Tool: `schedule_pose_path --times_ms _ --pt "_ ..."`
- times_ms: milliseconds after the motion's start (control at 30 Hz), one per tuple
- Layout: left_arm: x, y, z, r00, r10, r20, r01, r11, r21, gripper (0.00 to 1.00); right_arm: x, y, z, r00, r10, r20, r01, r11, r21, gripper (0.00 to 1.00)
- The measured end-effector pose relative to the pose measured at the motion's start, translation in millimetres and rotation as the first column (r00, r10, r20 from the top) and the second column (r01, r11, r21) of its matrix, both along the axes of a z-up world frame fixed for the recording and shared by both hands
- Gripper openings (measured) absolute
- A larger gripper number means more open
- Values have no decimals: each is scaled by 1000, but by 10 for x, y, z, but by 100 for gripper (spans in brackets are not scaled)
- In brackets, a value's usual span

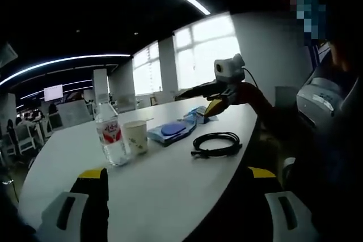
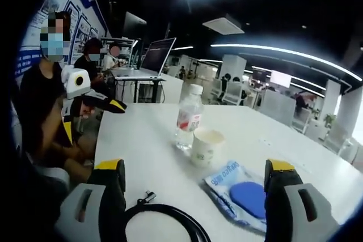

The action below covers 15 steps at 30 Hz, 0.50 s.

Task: Arrange the tabletop items into an orderly group along one side of the table until the central work area is clear of visible clutter.

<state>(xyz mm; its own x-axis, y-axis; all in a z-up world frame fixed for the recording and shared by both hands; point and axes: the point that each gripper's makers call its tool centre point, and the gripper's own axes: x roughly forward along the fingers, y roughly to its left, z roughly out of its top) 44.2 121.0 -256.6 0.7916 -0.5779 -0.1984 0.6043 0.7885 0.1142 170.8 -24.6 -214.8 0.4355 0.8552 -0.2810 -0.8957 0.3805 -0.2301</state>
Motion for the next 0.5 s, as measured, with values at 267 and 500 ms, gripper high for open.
schedule_pose_path --times_ms 267,500 --pt "15 -121 -30 1000 -26 -1 26 1000 3 100 -59 -143 -72 1000 -2 4 2 1000 -24 100" --pt "52 -158 -60 999 -35 -14 35 999 6 100 -50 -232 -92 1000 -19 -3 19 1000 -17 100"
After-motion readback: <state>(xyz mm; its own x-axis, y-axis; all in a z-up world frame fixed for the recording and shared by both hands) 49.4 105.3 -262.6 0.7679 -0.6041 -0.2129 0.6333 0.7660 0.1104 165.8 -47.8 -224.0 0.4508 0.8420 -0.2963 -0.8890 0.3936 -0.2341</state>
